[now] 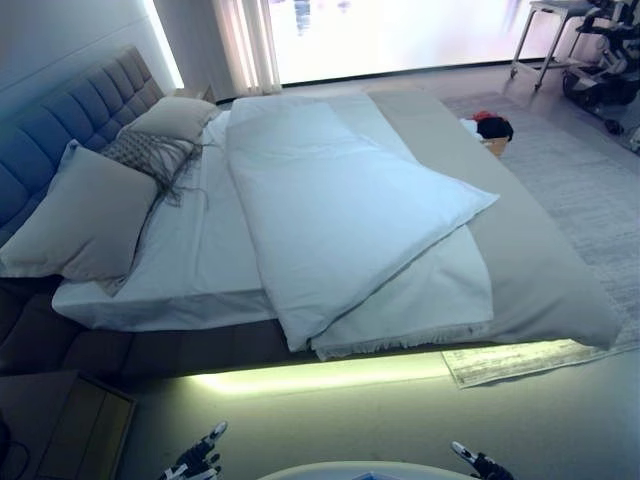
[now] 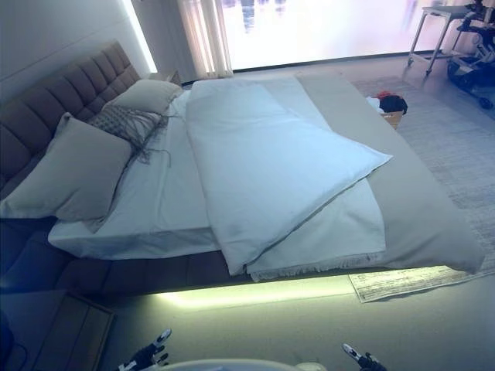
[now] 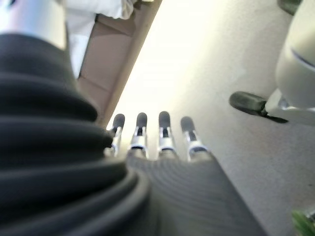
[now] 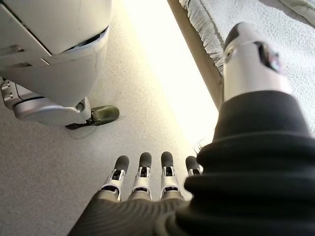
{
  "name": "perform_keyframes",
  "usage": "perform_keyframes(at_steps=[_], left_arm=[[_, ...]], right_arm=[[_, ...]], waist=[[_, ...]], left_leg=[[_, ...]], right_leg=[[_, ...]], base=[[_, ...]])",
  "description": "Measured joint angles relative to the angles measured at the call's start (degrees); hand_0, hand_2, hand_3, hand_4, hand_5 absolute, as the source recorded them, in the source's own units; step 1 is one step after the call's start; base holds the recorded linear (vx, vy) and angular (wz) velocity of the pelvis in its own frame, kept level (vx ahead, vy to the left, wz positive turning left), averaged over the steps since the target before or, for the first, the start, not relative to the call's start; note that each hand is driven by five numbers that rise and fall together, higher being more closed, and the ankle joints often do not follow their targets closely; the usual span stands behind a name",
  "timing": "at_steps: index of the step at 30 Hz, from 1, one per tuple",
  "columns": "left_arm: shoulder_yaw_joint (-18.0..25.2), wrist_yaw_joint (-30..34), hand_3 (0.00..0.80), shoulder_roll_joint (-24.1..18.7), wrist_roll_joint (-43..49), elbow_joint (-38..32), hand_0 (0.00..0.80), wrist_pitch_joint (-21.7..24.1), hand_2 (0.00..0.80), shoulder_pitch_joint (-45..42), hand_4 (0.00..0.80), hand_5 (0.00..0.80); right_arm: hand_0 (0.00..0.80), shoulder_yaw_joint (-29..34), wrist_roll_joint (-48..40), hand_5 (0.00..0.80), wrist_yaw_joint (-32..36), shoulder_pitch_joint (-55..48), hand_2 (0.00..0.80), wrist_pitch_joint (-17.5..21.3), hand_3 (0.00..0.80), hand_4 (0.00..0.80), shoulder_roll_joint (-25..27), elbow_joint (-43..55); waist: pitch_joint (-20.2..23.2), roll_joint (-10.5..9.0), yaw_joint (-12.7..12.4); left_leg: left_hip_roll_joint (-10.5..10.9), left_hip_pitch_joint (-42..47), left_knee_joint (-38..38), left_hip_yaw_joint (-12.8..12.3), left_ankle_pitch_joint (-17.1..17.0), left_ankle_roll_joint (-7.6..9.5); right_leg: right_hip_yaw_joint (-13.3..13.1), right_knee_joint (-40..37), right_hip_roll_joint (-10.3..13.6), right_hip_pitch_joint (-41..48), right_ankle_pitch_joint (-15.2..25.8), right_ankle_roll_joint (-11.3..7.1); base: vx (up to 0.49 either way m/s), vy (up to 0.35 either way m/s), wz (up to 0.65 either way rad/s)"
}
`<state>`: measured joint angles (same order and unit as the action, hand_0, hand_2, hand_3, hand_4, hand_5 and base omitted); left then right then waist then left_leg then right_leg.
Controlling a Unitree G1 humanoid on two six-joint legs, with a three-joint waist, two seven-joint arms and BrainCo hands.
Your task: Make the bed neatly
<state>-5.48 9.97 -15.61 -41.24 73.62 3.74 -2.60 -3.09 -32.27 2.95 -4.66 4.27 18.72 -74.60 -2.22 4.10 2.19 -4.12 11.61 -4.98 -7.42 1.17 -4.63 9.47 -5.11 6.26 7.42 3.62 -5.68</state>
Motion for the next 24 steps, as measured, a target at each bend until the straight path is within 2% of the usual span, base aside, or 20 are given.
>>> perform_keyframes(at_steps=[10, 16, 18, 20, 21, 23, 24], left_arm=[[-0.06, 2.04, 0.0, 0.66, -0.15, -0.21, 0.0, -0.01, 0.0, 0.12, 0.0, 0.0], [0.02, 1.0, 0.0, 2.03, -1.32, -0.02, 0.0, -0.02, 0.0, 0.24, 0.0, 0.0], [0.02, 0.92, 0.0, 2.2, -1.32, 0.14, 0.0, -0.02, 0.0, 0.59, 0.0, 0.0], [0.26, 0.84, 0.0, 2.29, -1.31, 1.65, 0.0, 0.16, 0.0, 1.79, 0.0, 0.0], [1.12, 0.74, 0.0, 2.18, -1.31, 2.48, 0.0, 0.33, 0.0, 2.34, 0.0, 0.0], [3.58, 0.8, 0.0, 1.69, -1.81, 3.8, 0.0, 1.05, 0.0, 2.75, 0.0, 0.0], [4.58, 0.77, 0.0, 1.82, -2.28, 4.5, 0.0, 0.97, 0.0, 2.98, 0.0, 0.0]], right_arm=[[0.0, 0.14, -0.04, 0.0, -2.65, 0.02, 0.0, 0.32, 0.0, 0.0, -0.03, -0.02], [0.0, 0.04, -0.22, 0.0, -2.34, 0.89, 0.0, -2.01, 0.0, 0.0, -0.5, -0.92], [0.0, -0.09, -0.52, 0.0, -2.04, 2.32, 0.0, -2.32, 0.0, 0.0, -1.09, -1.07], [0.0, -0.21, -1.04, 0.0, -1.85, 4.7, 0.0, -2.39, 0.0, 0.0, -1.65, -1.43], [0.0, -0.22, -1.02, 0.0, -1.86, 6.22, 0.0, -2.44, 0.0, 0.0, -2.14, -2.2], [0.0, -0.24, -0.94, 0.0, -1.9, 8.64, 0.0, -2.48, 0.0, 0.0, -3.15, -3.2], [0.0, -0.77, -0.91, 0.0, -2.01, 9.26, 0.0, -2.49, 0.0, 0.0, -3.23, -3.36]], waist=[[-0.11, -0.01, 0.02], [-1.27, -0.45, -0.03], [-2.74, -1.03, -0.06], [-4.96, -1.57, -0.07], [-6.02, -2.65, -0.22], [-7.84, -5.53, -1.56], [-8.61, -6.14, -2.06]], left_leg=[[-0.03, 0.01, 0.0, -0.04, 0.01, 0.01], [-0.38, -0.49, 1.45, 0.08, 0.69, 0.21], [-0.99, -2.34, 5.28, 0.41, 2.26, -0.16], [-2.31, -4.78, 10.96, 1.32, 3.49, -1.06], [-2.33, -6.53, 14.65, 1.64, 3.64, -1.53], [-2.4, -13.75, 28.48, 3.1, 3.35, -2.74], [-2.44, -18.54, 37.67, 5.11, 0.71, -5.99]], right_leg=[[-0.05, 0.02, -0.05, 0.0, -0.02, -0.02], [-0.42, 0.6, -0.34, -0.14, -0.35, -0.02], [-0.71, 2.31, -0.65, -1.04, -1.05, 0.57], [-1.06, 7.38, -1.31, -3.73, -3.52, 1.61], [-1.62, 10.57, -1.34, -5.65, -5.06, 2.24], [-2.9, 19.66, -0.74, -10.71, -9.04, 3.78], [-3.97, 21.28, -0.75, -11.24, -9.79, 4.5]], base=[[0.019, -0.047, 0.0], [0.033, -0.148, -0.01], [0.015, -0.177, -0.03], [0.02, -0.171, 0.02], [0.034, -0.165, -0.09], [0.104, -0.091, -0.23], [0.22, 0.02, -0.32]])
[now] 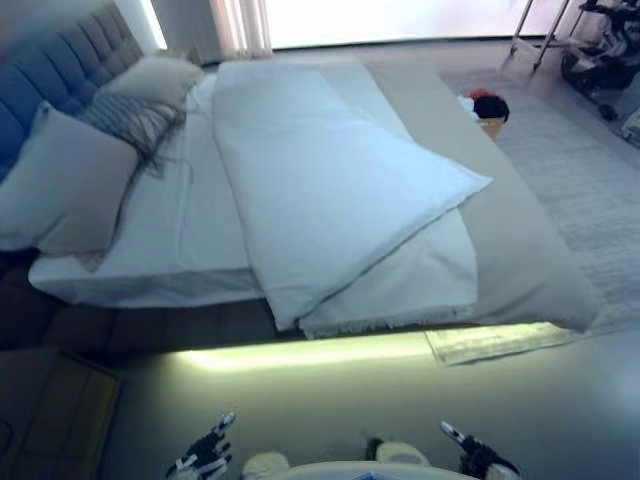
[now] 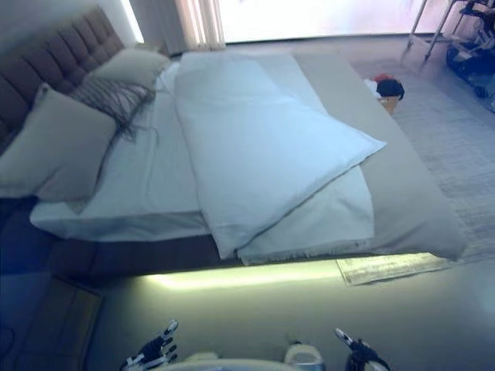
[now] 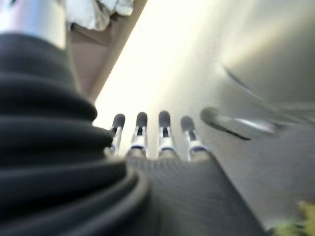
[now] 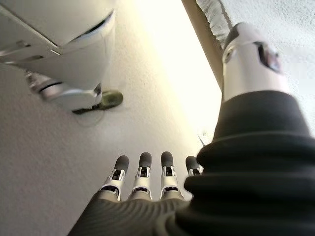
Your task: Make the bed neatly
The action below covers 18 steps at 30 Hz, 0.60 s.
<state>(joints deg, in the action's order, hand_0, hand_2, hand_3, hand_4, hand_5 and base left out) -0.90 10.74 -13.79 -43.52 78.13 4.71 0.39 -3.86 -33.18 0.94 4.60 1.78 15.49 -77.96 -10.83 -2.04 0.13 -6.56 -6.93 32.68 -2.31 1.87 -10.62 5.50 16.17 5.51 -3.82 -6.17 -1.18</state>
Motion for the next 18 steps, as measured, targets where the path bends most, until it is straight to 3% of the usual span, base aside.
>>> perform_keyframes(at_steps=[1, 2, 3, 4, 5, 6, 7, 8, 10, 12, 13, 14, 15, 16, 17, 18], left_arm=[[-0.11, 0.02, 0.0, 0.41, -0.03, 0.2, 0.0, -0.06, 0.0, -0.07, 0.0, 0.0], [-0.11, -0.03, 0.0, 1.19, -0.06, 0.2, 0.0, -0.08, 0.0, -0.82, 0.0, 0.0], [-0.13, -0.02, 0.0, 2.11, -0.11, 0.22, 0.0, -0.07, 0.0, -1.34, 0.0, 0.0], [-0.18, -0.12, 0.0, 3.44, -0.23, 0.49, 0.0, 0.1, 0.0, -1.47, 0.0, 0.0], [-0.31, -0.05, 0.0, 4.21, -0.4, 0.35, 0.0, 0.25, 0.0, -1.58, 0.0, 0.0], [-0.24, -0.08, 0.0, 1.78, -0.53, -0.66, 0.0, 0.73, 0.0, -1.07, 0.0, 0.0], [-0.25, -0.89, 0.0, 2.13, -0.78, -0.56, 0.0, 1.07, 0.0, 0.14, 0.0, 0.0], [-0.19, -1.14, 0.0, 2.01, -1.08, -0.54, 0.0, 1.12, 0.0, -0.1, 0.0, 0.0], [0.06, -1.85, 0.0, 2.04, -1.11, 0.21, 0.0, 1.21, 0.0, -0.71, 0.0, 0.0], [0.16, -2.14, 0.0, 1.93, -1.1, 0.66, 0.0, 1.22, 0.0, -1.17, 0.0, 0.0], [0.15, -2.05, 0.0, 1.9, -1.09, 0.5, 0.0, 1.22, 0.0, -1.04, 0.0, 0.0], [0.13, -1.84, 0.0, 1.79, -1.09, 0.24, 0.0, 1.23, 0.0, -0.94, 0.0, 0.0], [0.07, -1.7, 0.0, 1.1, -1.05, -0.15, 0.0, 1.24, 0.0, -0.87, 0.0, 0.0], [0.06, -1.61, 0.0, 0.03, -1.02, -0.78, 0.0, 1.25, 0.0, -1.11, 0.0, 0.0], [0.09, -1.58, 0.0, -1.31, -0.91, -1.14, 0.0, 1.22, 0.0, -1.06, 0.0, 0.0], [0.04, -1.43, 0.0, -2.05, -0.11, -1.21, 0.0, 1.21, 0.0, -0.35, 0.0, 0.0]], right_arm=[[0.0, -0.68, 0.01, 0.0, -0.14, 0.45, 0.0, -0.01, 0.0, 0.0, -0.1, -0.16], [0.0, -1.6, 0.02, 0.0, -0.21, 0.01, 0.0, 0.0, 0.0, 0.0, 0.33, -1.06], [0.0, -1.76, 0.01, 0.0, -0.2, 0.13, 0.0, -0.07, 0.0, 0.0, 0.68, -1.95], [0.0, -1.79, 0.01, 0.0, -0.03, 0.73, 0.0, -0.27, 0.0, 0.0, 1.31, -2.85], [0.0, -1.57, 0.03, 0.0, -0.05, 1.28, 0.0, -0.88, 0.0, 0.0, 2.24, -3.18], [0.0, -1.27, 0.05, 0.0, 0.16, 0.38, 0.0, -2.05, 0.0, 0.0, 0.97, -3.46], [0.0, -0.96, 0.23, 0.0, 0.44, -0.5, 0.0, -2.69, 0.0, 0.0, 1.25, -3.38], [0.0, -1.11, 0.46, 0.0, 1.01, -1.6, 0.0, -3.13, 0.0, 0.0, 1.13, -3.44], [0.0, -1.19, 0.5, 0.0, 1.81, -2.43, 0.0, -3.12, 0.0, 0.0, 1.18, -3.31], [0.0, -1.17, 1.02, 0.0, 2.25, -3.66, 0.0, -3.25, 0.0, 0.0, 1.17, -3.63], [0.0, -1.14, 1.03, 0.0, 2.27, -4.25, 0.0, -3.25, 0.0, 0.0, 1.29, -3.67], [0.0, -1.11, 1.03, 0.0, 2.21, -5.03, 0.0, -3.2, 0.0, 0.0, 1.33, -3.73], [0.0, -1.11, 1.03, 0.0, 2.28, -5.35, 0.0, -3.21, 0.0, 0.0, 0.45, -3.99], [0.0, -1.1, 1.04, 0.0, 2.4, -5.54, 0.0, -3.07, 0.0, 0.0, -0.86, -4.4], [0.0, -1.08, 1.04, 0.0, 2.54, -5.49, 0.0, -2.99, 0.0, 0.0, -2.4, -4.38], [0.0, -1.07, 1.02, 0.0, 2.8, -5.22, 0.0, -2.6, 0.0, 0.0, -3.35, -4.19]], waist=[[-0.56, -0.87, -0.92], [-0.38, -1.2, -1.31], [-0.17, -0.62, -1.29], [-0.06, 2.44, -1.72], [-0.33, 6.96, -1.73], [-0.25, 4.39, -1.56], [-2.19, 6.66, -1.26], [-2.06, 6.41, -2.52], [-1.88, 5.68, -4.23], [-1.19, 4.19, -3.97], [-0.64, 3.78, -3.57], [0.21, 3.53, -3.58], [0.92, 2.31, -3.98], [1.78, 0.7, -4.19], [2.65, -1.13, -4.02], [3.02, -1.67, -4.27]], left_leg=[[0.91, -3.47, 4.69, 1.38, -2.84, -0.18], [2.44, -3.69, 2.69, 0.6, -2.59, 0.09], [3.52, -2.7, -4.32, -1.1, -2.47, 0.72], [3.04, -1.74, -12.71, -3.01, -2.96, 1.7], [-0.7, -1.47, -19.33, -3.07, -2.48, 0.73], [1.75, -1.72, -24.47, -4.33, -2.35, 0.4], [0.02, -0.29, -30.73, -2.43, -5.83, 1.95], [0.16, 0.57, -34.37, -2.23, -6.42, 1.72], [-0.42, -0.9, -29.5, -3.27, -5.88, 1.49], [0.15, 0.29, -26.76, -5.57, -6.11, 2.04], [0.78, 1.35, -27.08, -5.45, -6.05, 2.11], [1.52, 2.55, -28.34, -5.73, -7.08, 4.63], [3.35, 3.65, -28.42, -6.09, -7.49, 8.3], [4.96, 4.3, -28.82, -7.23, -6.79, 10.36], [6.47, 4.31, -28.76, -7.12, -6.03, 11.18], [7.23, 4.42, -28.12, -7.09, -4.73, 11.8]], right_leg=[[-1.38, -0.93, 0.58, 0.79, 0.37, 0.98], [-2.04, -4.08, 0.86, 2.01, 0.73, 1.48], [-2.04, -9.78, 0.67, 4.19, 0.68, 1.32], [-2.4, -13.63, -2.47, 6.95, 1.18, 0.86], [-2.16, -6.28, -7.43, 6.77, -0.35, 2.56], [-6.38, -7.97, -5.96, 10.13, -3.04, 2.68], [-6.39, -10.84, -8.46, 13.56, -2.04, 4.06], [-7.12, -10.66, -7.97, 12.86, -1.91, 4.49], [-7.32, -11.18, -5.55, 13.2, -2.05, 4.35], [-7.11, -13.99, -2.62, 15.94, -2.38, 3.73], [-6.98, -14.98, -1.63, 16.97, -2.84, 2.82], [-6.64, -15.99, -0.56, 18.15, -3.12, 0.86], [-6.37, -16.37, 1.29, 19.06, -3.61, -0.58], [-5.74, -15.48, 3.01, 19.2, -4.0, -1.68], [-4.26, -14.05, 4.73, 19.76, -4.21, -2.33], [-2.78, -11.77, 5.4, 19.6, -4.32, -2.69]], base=[[0.329, 0.082, -0.39], [0.379, 0.112, -0.47], [0.466, 0.153, -0.51], [0.51, 0.178, -0.41], [0.558, 0.186, -0.17], [0.393, 0.127, 0.26], [0.347, 0.125, 0.03], [0.303, 0.145, -0.47], [0.386, 0.246, -0.85], [0.364, 0.264, -0.37], [0.371, 0.253, -0.13], [0.358, 0.238, -0.09], [0.315, 0.212, -0.2], [0.342, 0.246, -0.06], [0.291, 0.213, 0.04], [0.302, 0.223, 0.23]])
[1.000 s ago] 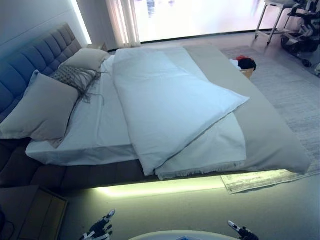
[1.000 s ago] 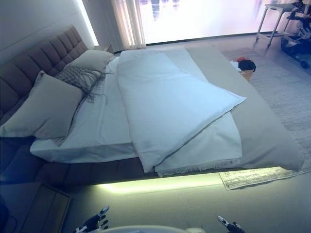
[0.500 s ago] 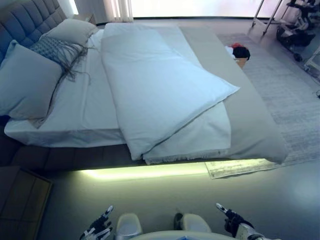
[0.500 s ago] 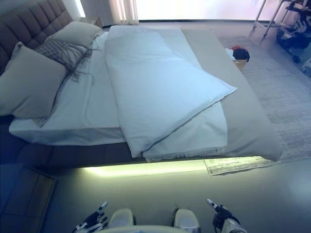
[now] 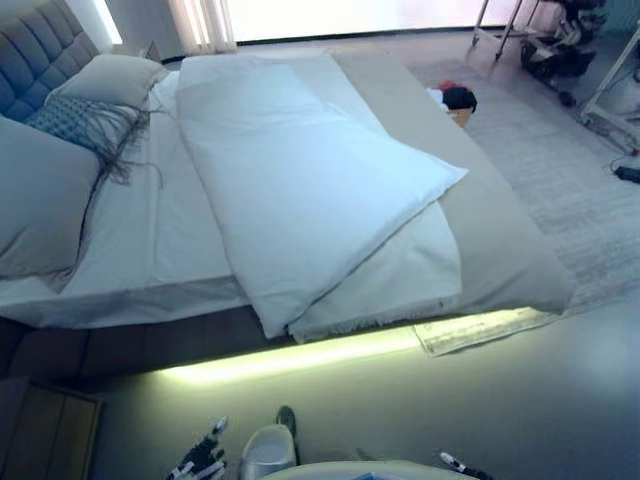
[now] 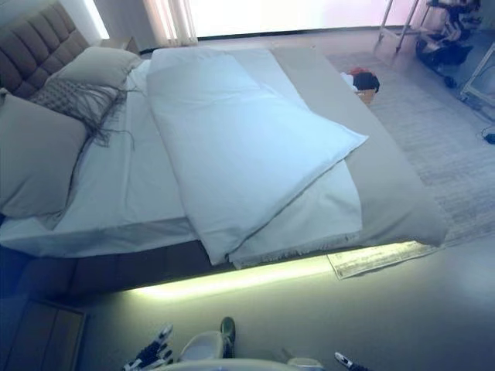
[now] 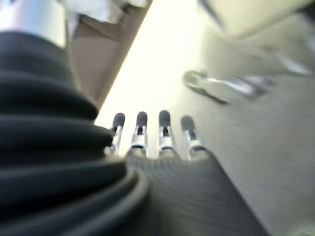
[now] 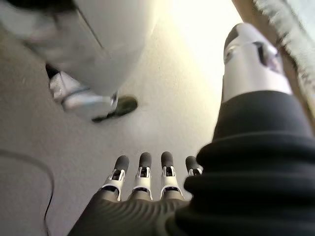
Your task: Make the bed neatly
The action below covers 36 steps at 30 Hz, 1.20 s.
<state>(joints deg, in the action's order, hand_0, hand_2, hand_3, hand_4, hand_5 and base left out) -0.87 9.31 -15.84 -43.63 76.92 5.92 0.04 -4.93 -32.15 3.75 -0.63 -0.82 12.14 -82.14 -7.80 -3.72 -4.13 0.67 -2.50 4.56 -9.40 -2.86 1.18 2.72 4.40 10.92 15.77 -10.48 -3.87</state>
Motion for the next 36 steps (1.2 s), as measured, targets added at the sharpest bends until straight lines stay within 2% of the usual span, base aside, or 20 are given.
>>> perform_keyframes(at_steps=[3, 5, 7, 8, 9, 10, 11, 13, 15, 17, 20, 21, 22, 25, 26, 30, 33, 34, 35, 36], left_arm=[[-0.03, 0.82, 0.0, -0.7, 1.39, -0.84, 0.0, -0.04, 0.0, 1.06, 0.0, 0.0], [-0.17, 1.17, 0.0, -0.63, 2.54, -0.65, 0.0, -0.29, 0.0, 1.41, 0.0, 0.0], [-0.69, 1.88, 0.0, -0.36, 3.81, -0.71, 0.0, -0.62, 0.0, 1.34, 0.0, 0.0], [-1.53, 2.01, 0.0, -0.51, 4.55, -0.72, 0.0, -0.69, 0.0, 1.4, 0.0, 0.0], [-2.41, 2.05, 0.0, -0.73, 4.64, -0.74, 0.0, -0.76, 0.0, 1.27, 0.0, 0.0], [-2.99, 2.04, 0.0, -1.01, 4.62, -0.77, 0.0, -1.13, 0.0, 1.52, 0.0, 0.0], [-3.57, 2.09, 0.0, -1.16, 4.57, -0.93, 0.0, -1.31, 0.0, 1.75, 0.0, 0.0], [-4.09, 2.13, 0.0, -1.44, 4.39, -1.46, 0.0, -1.4, 0.0, 2.13, 0.0, 0.0], [-4.19, 2.14, 0.0, -1.01, 4.04, -1.55, 0.0, -1.62, 0.0, 2.67, 0.0, 0.0], [-4.18, 2.09, 0.0, -0.75, 3.99, -1.53, 0.0, -1.64, 0.0, 3.52, 0.0, 0.0], [-4.15, 1.68, 0.0, -0.17, 2.28, -2.15, 0.0, -1.57, 0.0, 2.81, 0.0, 0.0], [-4.14, 1.46, 0.0, -0.32, 2.06, -2.15, 0.0, -1.56, 0.0, 2.46, 0.0, 0.0], [-4.1, 1.02, 0.0, 0.44, 1.78, -2.1, 0.0, -1.54, 0.0, 2.05, 0.0, 0.0], [-3.55, 0.69, 0.0, 1.72, 1.8, -2.1, 0.0, -1.54, 0.0, -0.32, 0.0, 0.0], [-3.5, 0.66, 0.0, 1.72, 1.81, -2.1, 0.0, -1.54, 0.0, -0.34, 0.0, 0.0], [-3.34, 0.65, 0.0, 1.77, 1.83, -2.11, 0.0, -1.58, 0.0, 0.24, 0.0, 0.0], [-3.31, 1.0, 0.0, 1.75, 1.83, -1.95, 0.0, -1.56, 0.0, 0.87, 0.0, 0.0], [-3.73, 1.36, 0.0, 1.71, 1.83, -2.19, 0.0, -1.55, 0.0, 1.4, 0.0, 0.0], [-3.98, 2.08, 0.0, 1.91, 1.82, -3.31, 0.0, -1.51, 0.0, 1.61, 0.0, 0.0], [-4.31, 2.53, 0.0, 2.31, 1.82, -4.01, 0.0, -1.56, 0.0, 1.12, 0.0, 0.0]], right_arm=[[0.0, 0.05, -0.06, 0.0, 0.66, 1.52, 0.0, 1.0, 0.0, 0.0, -0.73, 0.02], [0.0, 0.05, -0.06, 0.0, 0.5, 2.65, 0.0, 1.35, 0.0, 0.0, -0.39, 0.34], [0.0, 0.96, -0.08, 0.0, -0.35, 3.24, 0.0, 1.68, 0.0, 0.0, 0.41, 1.18], [0.0, 1.18, -0.08, 0.0, -0.6, 2.95, 0.0, 1.66, 0.0, 0.0, 0.82, 1.3], [0.0, 1.2, -0.08, 0.0, -0.64, 3.04, 0.0, 1.61, 0.0, 0.0, 1.2, 1.34], [0.0, 1.2, -0.08, 0.0, -0.64, 2.61, 0.0, 1.63, 0.0, 0.0, 1.55, 1.55], [0.0, 1.15, -0.08, 0.0, -0.62, 2.5, 0.0, 1.62, 0.0, 0.0, 1.96, 1.63], [0.0, 1.1, -0.13, 0.0, -0.52, 2.35, 0.0, 1.57, 0.0, 0.0, 2.38, 1.96], [0.0, 0.98, -0.68, 0.0, -0.33, 2.03, 0.0, 1.5, 0.0, 0.0, 2.58, 2.15], [0.0, 0.84, -1.82, 0.0, 0.18, 2.22, 0.0, 1.5, 0.0, 0.0, 2.56, 2.34], [0.0, 1.02, -2.31, 0.0, -0.2, 2.44, 0.0, 1.45, 0.0, 0.0, 2.53, 2.45], [0.0, 1.14, -2.31, 0.0, -0.21, 2.1, 0.0, 1.47, 0.0, 0.0, 2.37, 2.87], [0.0, 1.29, -2.3, 0.0, -0.18, 2.0, 0.0, 1.63, 0.0, 0.0, 2.83, 3.29], [0.0, 1.31, -2.31, 0.0, -0.18, 2.66, 0.0, 1.8, 0.0, 0.0, 3.49, 4.71], [0.0, 1.32, -2.33, 0.0, -0.18, 2.86, 0.0, 1.86, 0.0, 0.0, 3.59, 5.28], [0.0, 1.98, -2.53, 0.0, -0.51, 4.3, 0.0, 2.25, 0.0, 0.0, 5.26, 6.43], [0.0, 2.05, -4.76, 0.0, -0.07, 5.11, 0.0, 2.59, 0.0, 0.0, 6.19, 6.45], [0.0, 1.79, -5.75, 0.0, 0.15, 5.02, 0.0, 2.79, 0.0, 0.0, 6.24, 6.52], [0.0, 1.49, -6.86, 0.0, 0.2, 5.03, 0.0, 2.95, 0.0, 0.0, 6.57, 6.76], [0.0, 1.04, -7.89, 0.0, 0.18, 5.42, 0.0, 3.09, 0.0, 0.0, 7.38, 7.56]], waist=[[0.76, 0.77, -0.07], [2.02, 1.47, 0.08], [2.84, 3.38, 0.34], [3.03, 3.91, 0.97], [2.85, 4.47, 1.73], [2.62, 4.79, 2.13], [2.35, 5.46, 2.2], [1.9, 5.48, 3.48], [1.28, 4.92, 4.84], [0.57, 4.02, 5.06], [-0.35, 3.23, 6.3], [-0.08, 2.01, 6.38], [-1.1, 2.81, 6.26], [-0.56, 5.92, 6.19], [-0.54, 6.22, 6.13], [-0.15, 6.64, 6.07], [-0.59, 5.78, 5.5], [-1.15, 4.75, 4.62], [-1.49, 3.98, 4.69], [-1.63, 5.16, 4.52]], left_leg=[[1.25, -0.12, 1.83, -0.17, 2.71, 1.17], [2.09, -0.09, 1.61, -0.04, 3.46, 1.74], [2.33, 1.15, -0.56, 0.45, 2.65, 2.63], [2.72, 2.34, -1.88, 0.88, 2.59, 3.07], [2.94, 3.87, -3.42, 1.51, 2.28, 3.53], [3.15, 5.87, -5.22, 2.19, 1.88, 4.2], [2.89, 7.12, -6.49, 2.22, 1.72, 4.37], [2.64, 8.13, -7.33, 2.69, 1.81, 3.95], [2.62, 8.22, -7.82, 3.62, 2.02, 3.44], [2.69, 7.8, -7.53, 3.92, 2.49, 2.66], [2.09, 7.92, -5.87, 6.14, 4.03, 0.42], [2.16, 8.12, -4.94, 6.06, 4.91, -0.91], [0.73, 8.78, -3.8, 5.81, 5.95, -2.18], [-4.15, 9.4, -3.19, 4.27, 7.28, -4.39], [-4.96, 10.12, -3.21, 3.37, 7.38, -4.92], [-7.43, 11.26, -2.86, 3.15, 7.98, -5.79], [-6.6, 9.06, 3.74, 3.84, 8.58, -6.43], [-5.22, 5.52, 10.91, 5.04, 8.98, -6.78], [-4.53, 3.82, 11.1, 5.27, 10.14, -6.89], [-4.7, 3.36, 7.57, 4.99, 9.99, -6.43]], right_leg=[[1.08, 3.9, 1.28, -1.26, 0.43, -1.29], [0.93, 7.43, 1.95, -3.26, 0.78, -3.12], [0.42, 18.6, 2.33, -9.05, 1.18, -4.04], [-0.71, 24.95, 2.49, -12.16, 2.73, -5.27], [-0.76, 31.73, 2.82, -15.22, 4.96, -4.95], [-0.52, 36.36, 3.32, -18.07, 3.81, -4.17], [0.16, 35.07, 3.18, -19.88, 1.23, -3.07], [2.95, 23.97, 2.97, -23.08, 1.04, -2.41], [2.81, 10.99, 2.5, -26.16, 4.2, -3.81], [2.46, 4.39, 2.41, -29.44, 8.87, -5.28], [1.57, 7.93, 2.13, -28.73, 10.63, -4.86], [1.63, 6.12, 2.06, -26.16, 11.75, -3.88], [2.16, 4.26, 0.75, -24.51, 14.16, -1.73], [4.75, -0.11, -3.7, -21.04, 14.89, 0.28], [5.21, -0.91, -4.86, -19.92, 15.07, 0.87], [6.02, -2.24, -6.94, -18.08, 14.48, 2.23], [5.52, -2.46, -5.97, -17.63, 13.98, 2.5], [4.65, -2.67, -4.79, -16.87, 14.12, 2.72], [4.43, -2.52, -3.8, -17.43, 14.11, 2.66], [4.62, -1.13, -3.82, -18.47, 13.9, 2.28]], base=[[0.243, 0.182, 0.1], [0.24, 0.205, 0.04], [0.224, 0.191, 0.15], [0.261, 0.166, 0.24], [0.225, 0.078, 0.21], [0.23, -0.038, 0.15], [0.19, -0.139, 0.14], [0.15, -0.214, 0.17], [0.027, -0.235, 0.24], [-0.002, -0.179, 0.14], [0.101, -0.169, 0.54], [0.175, -0.209, 0.36], [0.192, -0.205, 0.14], [0.171, -0.168, 0.05], [0.141, -0.141, 0.06], [0.124, -0.085, 0.0], [0.079, 0.06, -0.04], [0.045, 0.196, -0.07], [-0.036, 0.148, -0.2], [-0.165, 0.106, -0.29]])
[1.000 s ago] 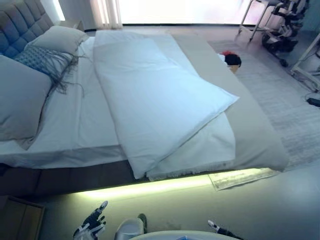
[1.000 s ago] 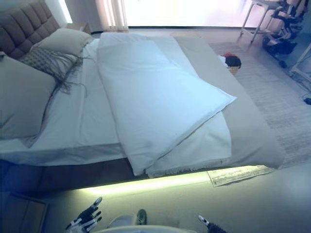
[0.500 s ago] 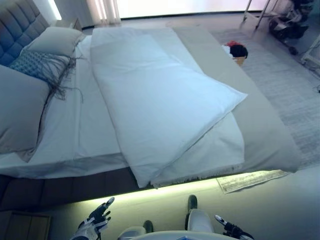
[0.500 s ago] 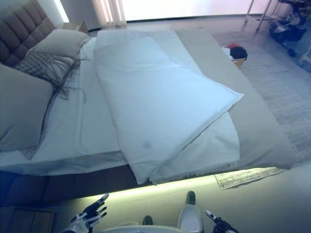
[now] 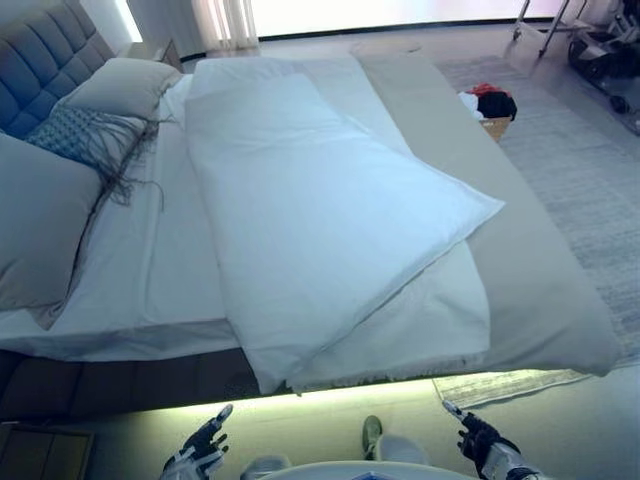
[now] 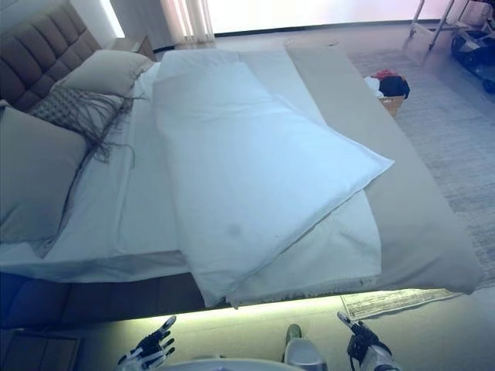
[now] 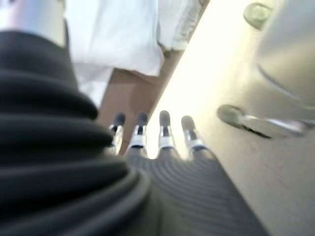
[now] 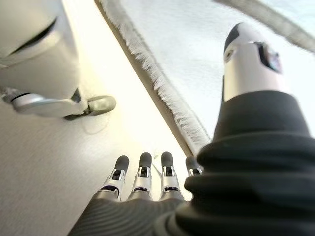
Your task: Make the bed neatly
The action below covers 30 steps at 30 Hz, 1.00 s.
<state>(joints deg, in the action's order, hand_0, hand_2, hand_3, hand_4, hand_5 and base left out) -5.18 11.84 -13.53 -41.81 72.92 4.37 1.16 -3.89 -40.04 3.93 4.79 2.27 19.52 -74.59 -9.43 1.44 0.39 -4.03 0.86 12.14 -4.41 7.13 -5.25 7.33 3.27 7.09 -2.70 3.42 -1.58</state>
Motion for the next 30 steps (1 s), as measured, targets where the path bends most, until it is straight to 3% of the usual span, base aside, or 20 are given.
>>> perform_keyframes(at_steps=[1, 2, 3, 4, 5, 10, 17, 19, 30], left_arm=[[-1.24, 0.03, 0.0, 0.3, -0.03, 0.16, 0.0, -0.21, 0.0, 0.08, 0.0, 0.0], [-2.58, 0.05, 0.0, 0.01, -0.14, 0.16, 0.0, -0.19, 0.0, 0.7, 0.0, 0.0], [-3.31, 0.01, 0.0, -0.42, -0.34, 0.21, 0.0, -0.19, 0.0, 1.86, 0.0, 0.0], [-3.46, 0.2, 0.0, -0.68, -0.86, 0.17, 0.0, -0.01, 0.0, 3.57, 0.0, 0.0], [-3.64, 0.63, 0.0, -1.47, -1.67, -0.09, 0.0, 0.05, 0.0, 5.62, 0.0, 0.0], [-6.32, 1.89, 0.0, -2.74, -5.66, -1.33, 0.0, 1.26, 0.0, 13.36, 0.0, 0.0], [-8.52, 1.76, 0.0, -4.27, -13.35, -8.06, 0.0, 2.79, 0.0, 18.95, 0.0, 0.0], [-9.46, 1.79, 0.0, -4.68, -14.21, -9.03, 0.0, 2.83, 0.0, 19.8, 0.0, 0.0], [-12.11, 2.15, 0.0, -5.72, -17.79, -14.34, 0.0, 3.96, 0.0, 20.24, 0.0, 0.0]], right_arm=[[0.0, -0.17, -1.59, 0.0, 0.28, 1.08, 0.0, 0.33, 0.0, 0.0, 0.99, 0.67], [0.0, -0.52, -3.18, 0.0, 0.58, 2.81, 0.0, 0.63, 0.0, 0.0, 1.41, 0.74], [0.0, -1.27, -5.05, 0.0, 1.04, 5.18, 0.0, 1.0, 0.0, 0.0, 1.45, 0.81], [0.0, -1.21, -6.79, 0.0, 1.79, 6.59, 0.0, 1.2, 0.0, 0.0, 1.48, 0.65], [0.0, -1.21, -8.16, 0.0, 2.15, 6.99, 0.0, 1.22, 0.0, 0.0, 1.26, 0.67], [0.0, -1.28, -13.32, 0.0, 1.56, 18.23, 0.0, 2.33, 0.0, 0.0, 2.22, 0.9], [0.0, -1.31, -18.11, 0.0, 1.23, 31.66, 0.0, 2.14, 0.0, 0.0, 6.26, 2.38], [0.0, -1.31, -19.17, 0.0, 1.14, 33.64, 0.0, 1.78, 0.0, 0.0, 8.67, 2.47], [0.0, -1.53, -19.27, 0.0, -0.19, 43.65, 0.0, -1.52, 0.0, 0.0, 19.58, 2.47]], waist=[[-0.11, 1.98, 0.16], [-0.54, 2.81, -0.31], [-0.8, 3.87, -1.34], [-2.26, 3.71, -0.92], [-3.28, 2.18, -1.0], [-8.73, 1.15, -1.08], [-15.79, 2.81, -1.68], [-17.03, 3.24, -2.83], [-19.66, 3.89, -4.57]], left_leg=[[-0.29, -1.93, -0.57, 0.0, -0.07, 0.34], [0.09, -4.49, 1.15, 0.72, -0.85, 1.46], [-0.36, -7.85, 2.1, -0.12, -0.67, 2.22], [-0.23, -9.48, 2.31, -0.06, -1.13, 2.72], [1.1, -9.98, 1.42, -0.09, -2.02, 2.99], [2.44, -15.36, 1.59, 0.44, -5.14, 3.63], [3.17, -22.58, 5.34, 1.58, -5.49, 3.71], [3.3, -24.19, 6.46, 1.58, -5.35, 3.7], [3.67, -34.59, 15.19, 3.75, -3.22, 3.23]], right_leg=[[0.65, 2.34, -0.36, -2.17, -0.53, -0.35], [0.8, 4.66, -0.14, -5.1, -0.76, -0.54], [1.22, 6.21, 0.61, -7.92, -0.61, -1.01], [1.2, 10.42, 1.18, -10.02, -1.99, -1.0], [1.15, 11.25, 2.57, -9.71, -4.33, -2.35], [1.24, 9.56, 3.71, -14.16, -1.64, -2.63], [1.38, 12.26, 4.3, -20.14, -1.21, -2.5], [1.33, 14.39, 4.64, -22.09, -2.04, -2.3], [1.92, 28.13, 6.22, -32.45, -8.68, -1.26]], base=[[-0.227, 0.042, -0.53], [-0.232, 0.032, -0.7], [-0.151, 0.025, -0.54], [-0.152, 0.023, -0.14], [-0.136, 0.022, 0.18], [-0.16, 0.024, 0.1], [-0.049, -0.024, 0.12], [-0.029, -0.025, 0.08], [0.039, -0.022, 0.19]])
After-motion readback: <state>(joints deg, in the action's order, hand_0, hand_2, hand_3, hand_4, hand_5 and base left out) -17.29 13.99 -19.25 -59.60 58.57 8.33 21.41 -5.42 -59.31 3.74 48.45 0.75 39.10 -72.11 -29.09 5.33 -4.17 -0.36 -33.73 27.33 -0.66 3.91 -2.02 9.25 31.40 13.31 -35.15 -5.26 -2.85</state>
